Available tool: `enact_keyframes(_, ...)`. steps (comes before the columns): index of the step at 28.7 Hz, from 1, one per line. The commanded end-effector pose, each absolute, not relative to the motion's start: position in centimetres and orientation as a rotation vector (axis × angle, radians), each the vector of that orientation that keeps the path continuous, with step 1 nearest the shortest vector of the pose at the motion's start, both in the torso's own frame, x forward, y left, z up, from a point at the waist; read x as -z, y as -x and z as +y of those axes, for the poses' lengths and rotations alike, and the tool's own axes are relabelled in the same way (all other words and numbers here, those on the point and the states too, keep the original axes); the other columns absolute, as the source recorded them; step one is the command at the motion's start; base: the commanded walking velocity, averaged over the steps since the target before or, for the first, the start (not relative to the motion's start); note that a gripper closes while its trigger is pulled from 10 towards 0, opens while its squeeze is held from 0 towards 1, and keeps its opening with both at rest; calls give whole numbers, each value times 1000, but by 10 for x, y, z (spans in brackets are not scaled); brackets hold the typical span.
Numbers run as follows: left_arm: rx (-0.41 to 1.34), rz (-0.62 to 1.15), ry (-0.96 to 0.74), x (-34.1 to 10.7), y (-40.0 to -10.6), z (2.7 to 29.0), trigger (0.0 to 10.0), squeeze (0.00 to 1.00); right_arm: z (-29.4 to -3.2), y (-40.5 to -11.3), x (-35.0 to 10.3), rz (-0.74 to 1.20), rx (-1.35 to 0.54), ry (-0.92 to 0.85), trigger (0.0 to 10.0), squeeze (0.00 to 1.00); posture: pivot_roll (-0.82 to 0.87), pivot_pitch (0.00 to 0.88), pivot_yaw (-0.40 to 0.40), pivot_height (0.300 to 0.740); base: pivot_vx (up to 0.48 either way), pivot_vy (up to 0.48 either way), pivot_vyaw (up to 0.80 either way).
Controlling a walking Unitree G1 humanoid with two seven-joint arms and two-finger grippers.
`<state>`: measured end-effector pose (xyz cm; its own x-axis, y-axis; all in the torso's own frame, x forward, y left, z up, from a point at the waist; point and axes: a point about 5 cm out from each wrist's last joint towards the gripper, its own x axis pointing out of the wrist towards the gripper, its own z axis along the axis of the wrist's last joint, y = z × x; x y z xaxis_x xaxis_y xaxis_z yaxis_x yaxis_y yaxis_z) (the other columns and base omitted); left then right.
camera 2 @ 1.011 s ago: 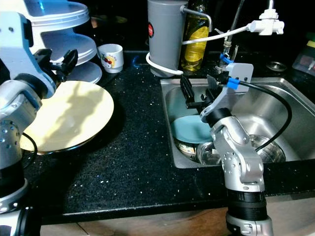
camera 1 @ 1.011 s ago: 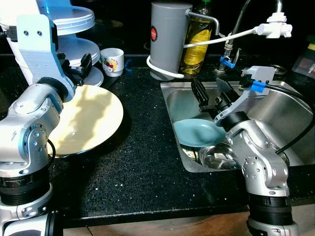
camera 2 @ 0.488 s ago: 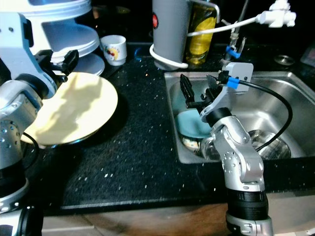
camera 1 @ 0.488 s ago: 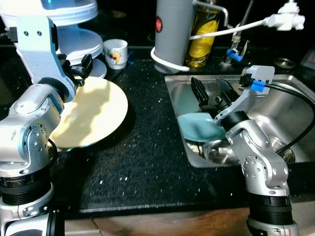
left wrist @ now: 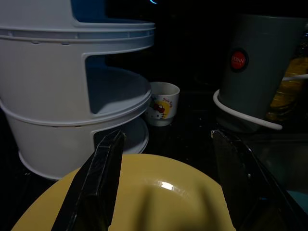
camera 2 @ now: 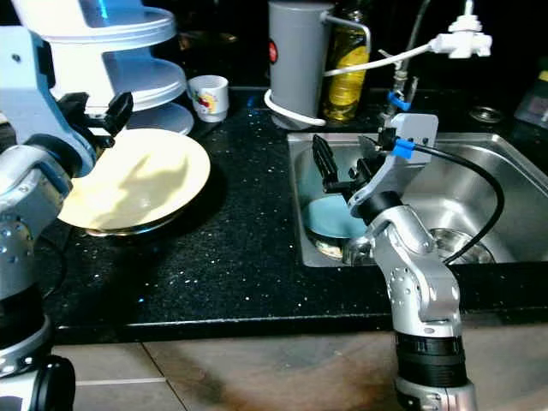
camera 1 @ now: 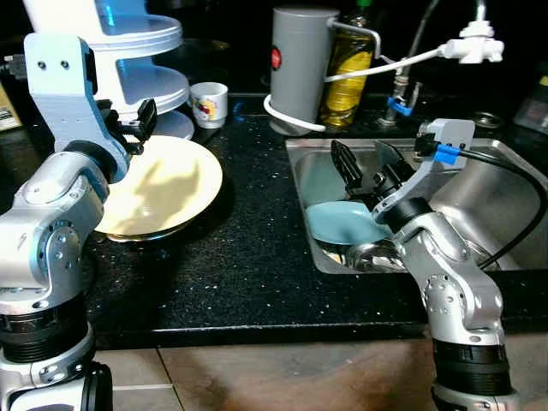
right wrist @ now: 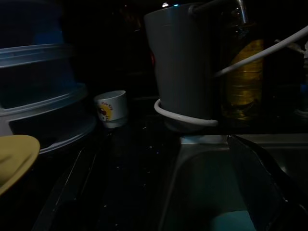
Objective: Kitchen organization
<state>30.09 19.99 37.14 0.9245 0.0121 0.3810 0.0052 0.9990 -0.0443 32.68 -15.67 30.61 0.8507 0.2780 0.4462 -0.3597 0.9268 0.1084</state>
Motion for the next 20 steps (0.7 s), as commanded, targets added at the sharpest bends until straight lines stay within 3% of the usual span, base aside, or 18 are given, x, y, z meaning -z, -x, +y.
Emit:
enact_keyframes(1,-13,-376,45,-368,-300,202,10000,0,-158,-326,-306,-435,-343,-196,10000,0,30,214,-52,740,0,0,0)
enact_keyframes(18,-16,-365,11,-369,-303,203,10000,0,-159,-327,-308,-441,-336,-193,10000,0,29,212,-51,740,0,0,0)
enact_keyframes(20,-24,-359,-4,-369,-303,204,10000,0,-159,-327,-308,-441,-335,-193,10000,0,29,212,-50,740,0,-480,0)
